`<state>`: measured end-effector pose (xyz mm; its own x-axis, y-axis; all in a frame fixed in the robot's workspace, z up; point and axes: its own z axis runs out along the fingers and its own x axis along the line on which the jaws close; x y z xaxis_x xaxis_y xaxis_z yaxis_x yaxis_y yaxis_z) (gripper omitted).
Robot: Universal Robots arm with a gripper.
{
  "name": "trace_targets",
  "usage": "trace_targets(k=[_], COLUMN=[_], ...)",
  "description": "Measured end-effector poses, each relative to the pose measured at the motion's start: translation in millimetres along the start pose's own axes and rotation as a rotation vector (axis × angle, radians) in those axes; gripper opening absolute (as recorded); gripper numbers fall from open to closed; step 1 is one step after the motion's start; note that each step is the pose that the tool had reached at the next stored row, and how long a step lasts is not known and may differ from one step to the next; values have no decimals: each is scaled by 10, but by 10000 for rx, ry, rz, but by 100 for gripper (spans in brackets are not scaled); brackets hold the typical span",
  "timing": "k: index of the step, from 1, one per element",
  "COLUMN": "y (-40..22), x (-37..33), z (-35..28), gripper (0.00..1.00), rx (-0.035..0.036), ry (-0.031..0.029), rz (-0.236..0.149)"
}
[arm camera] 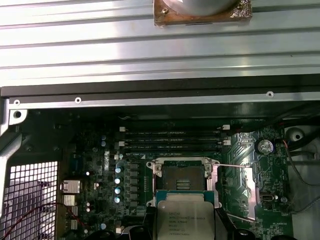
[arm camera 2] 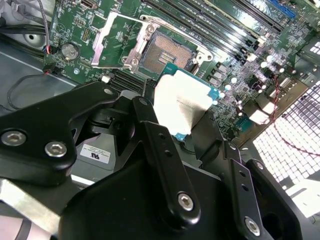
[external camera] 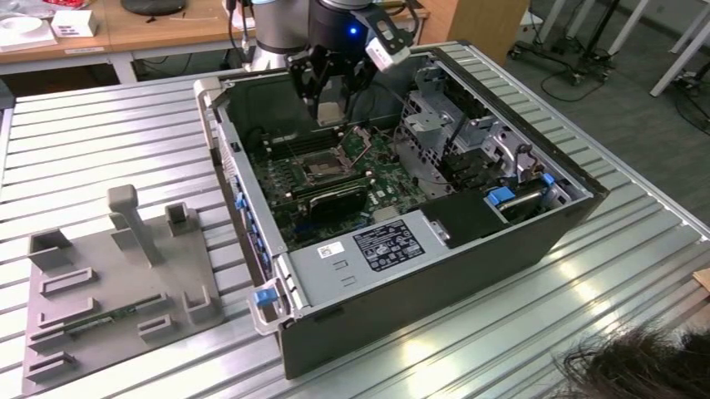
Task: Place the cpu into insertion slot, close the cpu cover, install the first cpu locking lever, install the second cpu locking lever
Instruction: 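Place the cpu into insertion slot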
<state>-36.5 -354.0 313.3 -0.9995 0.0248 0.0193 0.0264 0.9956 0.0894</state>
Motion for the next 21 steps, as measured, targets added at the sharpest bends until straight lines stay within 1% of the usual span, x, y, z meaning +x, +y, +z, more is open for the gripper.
trace_targets(k=[4, 6, 14, 16, 21], y=[-1, -3, -4, -5, -5], x=[0, -1, -1, -1, -1], z=[4, 27, 39, 53, 54], gripper=[54, 54, 54, 54, 54], rx=[3, 1, 3, 1, 1], ry=[1, 1, 1, 0, 0], rz=[0, 0, 0, 0, 0])
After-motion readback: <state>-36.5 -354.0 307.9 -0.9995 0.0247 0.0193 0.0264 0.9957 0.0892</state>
